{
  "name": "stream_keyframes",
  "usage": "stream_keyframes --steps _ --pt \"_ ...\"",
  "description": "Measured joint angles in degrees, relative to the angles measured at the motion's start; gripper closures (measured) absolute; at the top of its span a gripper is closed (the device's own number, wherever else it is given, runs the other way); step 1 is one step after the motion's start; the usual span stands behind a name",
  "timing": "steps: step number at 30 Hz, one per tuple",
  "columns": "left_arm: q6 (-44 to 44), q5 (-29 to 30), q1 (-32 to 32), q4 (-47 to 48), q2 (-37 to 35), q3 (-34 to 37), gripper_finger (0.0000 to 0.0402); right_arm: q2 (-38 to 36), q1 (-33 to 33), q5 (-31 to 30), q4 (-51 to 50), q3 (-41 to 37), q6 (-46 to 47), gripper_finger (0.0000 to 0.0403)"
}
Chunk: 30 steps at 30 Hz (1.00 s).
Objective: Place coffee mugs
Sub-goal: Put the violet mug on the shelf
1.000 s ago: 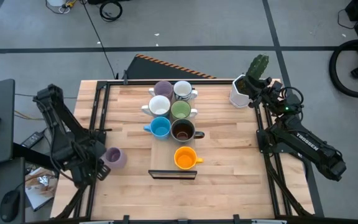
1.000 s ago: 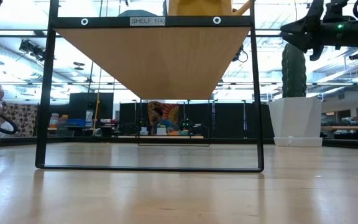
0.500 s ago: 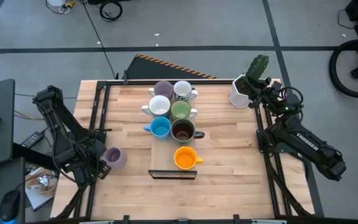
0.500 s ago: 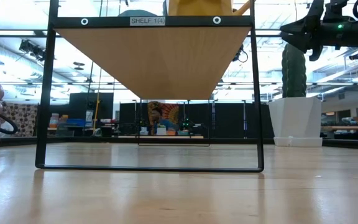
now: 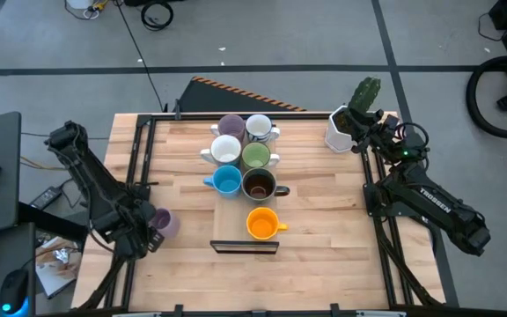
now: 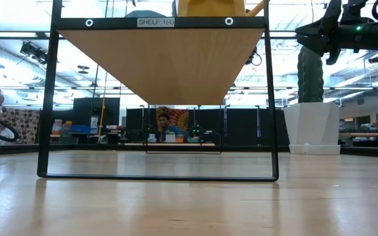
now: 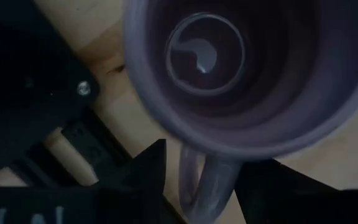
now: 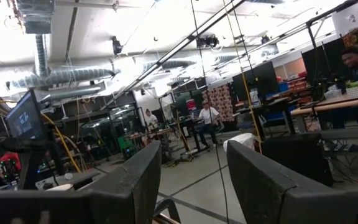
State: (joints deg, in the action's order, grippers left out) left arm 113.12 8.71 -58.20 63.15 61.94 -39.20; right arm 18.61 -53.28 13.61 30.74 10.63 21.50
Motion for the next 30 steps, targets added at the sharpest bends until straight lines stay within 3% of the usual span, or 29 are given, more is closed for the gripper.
stream_keyframes --steps 7,16,23,30 --pt "-6.47 0.03 3.73 -0.5 -0.14 1.29 0.0264 0.02 0.0 0.0 0.0 0.0 0.0 0.0214" --pt "-13.64 0.68 5.84 -0.5 -0.14 1.29 0.035 0.02 0.0 0.0 0.02 0.0 -0.07 0.0214" --pt "-18.98 0.47 7.52 -0.3 -0.1 0.87 0.035 0.02 0.0 0.0 0.0 0.0 -0.17 0.0214" --pt "-26.77 0.61 9.61 7.1 -0.12 -5.28 0.035 0.02 0.0 0.0 0.0 0.0 -0.17 0.0214"
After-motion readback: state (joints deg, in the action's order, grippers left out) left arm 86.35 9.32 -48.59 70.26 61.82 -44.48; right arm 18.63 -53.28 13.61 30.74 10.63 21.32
